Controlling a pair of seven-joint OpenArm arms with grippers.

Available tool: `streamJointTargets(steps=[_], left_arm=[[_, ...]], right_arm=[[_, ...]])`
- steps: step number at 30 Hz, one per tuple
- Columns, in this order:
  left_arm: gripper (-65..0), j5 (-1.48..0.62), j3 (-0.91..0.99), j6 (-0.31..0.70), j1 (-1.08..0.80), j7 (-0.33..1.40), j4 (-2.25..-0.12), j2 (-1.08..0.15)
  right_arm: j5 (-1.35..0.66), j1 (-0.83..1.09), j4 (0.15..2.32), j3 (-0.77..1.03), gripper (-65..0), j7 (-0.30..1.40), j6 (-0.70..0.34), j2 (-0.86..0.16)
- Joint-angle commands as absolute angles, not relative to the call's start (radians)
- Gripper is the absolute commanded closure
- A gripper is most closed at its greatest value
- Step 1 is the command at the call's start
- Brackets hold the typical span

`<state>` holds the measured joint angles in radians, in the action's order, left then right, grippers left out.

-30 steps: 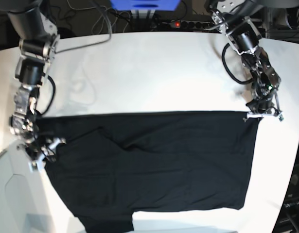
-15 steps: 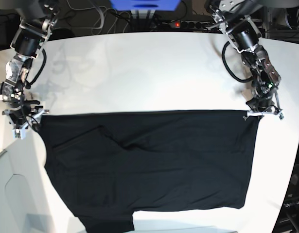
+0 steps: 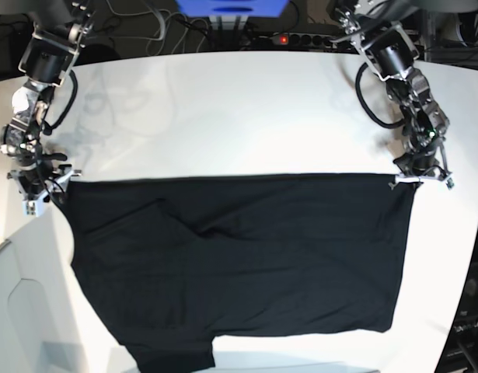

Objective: Fold the T-shirt properly
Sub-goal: 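Adjust the right gripper's grip on the shirt edge, then drag the shirt toward the robot with both grippers and release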

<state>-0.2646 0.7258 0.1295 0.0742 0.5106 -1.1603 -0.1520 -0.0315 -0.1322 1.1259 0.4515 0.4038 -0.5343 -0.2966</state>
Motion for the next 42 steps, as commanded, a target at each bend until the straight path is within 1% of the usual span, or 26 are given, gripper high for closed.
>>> streamJointTargets(steps=[1,5,10,17,21,24,29,31,36,42], left_arm=[[-1.3,-0.234,0.730,0.111,0.059,0.582,-1.155,-0.156],[-1.3,-0.234,0.731,0.111,0.018,0.584,-1.167,-0.156],[-1.3,-0.234,0.725,0.111,-0.058,0.591,-1.265,-0.143],[-1.3,-0.236,0.725,0.113,-0.231,0.677,-1.503,-0.082],[-1.3,-0.236,0.727,0.113,-0.331,0.690,-1.613,-0.041],[-1.3,-0.236,0.727,0.113,-0.394,0.690,-1.661,-0.031],[-1.3,-0.236,0.731,0.113,-0.495,0.690,-1.728,-0.004],[-1.3,-0.236,0.731,0.113,-0.539,0.690,-1.758,0.013],[-1.3,-0.236,0.731,0.113,-0.618,0.690,-1.821,0.044],[-1.3,-0.236,0.731,0.113,-0.628,0.688,-1.827,0.048]], right_arm=[[-0.019,-0.125,1.136,0.455,-20.6,0.415,-0.532,-0.315],[-0.019,-0.090,1.147,0.455,-0.2,0.415,-0.532,-0.317],[-0.019,0.002,1.198,0.456,0.0,0.410,-0.532,-0.340],[-0.019,0.183,1.420,0.460,0.0,0.414,-0.533,-0.340],[-0.021,0.275,1.511,0.527,0.0,0.415,-0.533,-0.326],[-0.021,0.332,1.550,0.570,0.0,0.415,-0.539,-0.309],[-0.021,0.397,1.583,0.645,0.0,0.415,-0.665,-0.274],[-0.021,0.410,1.583,0.671,0.0,0.415,-0.698,-0.259],[-0.019,0.452,1.584,0.687,0.0,0.415,-0.698,-0.248],[-0.021,0.460,1.583,0.688,0.0,0.415,-0.698,-0.236]])
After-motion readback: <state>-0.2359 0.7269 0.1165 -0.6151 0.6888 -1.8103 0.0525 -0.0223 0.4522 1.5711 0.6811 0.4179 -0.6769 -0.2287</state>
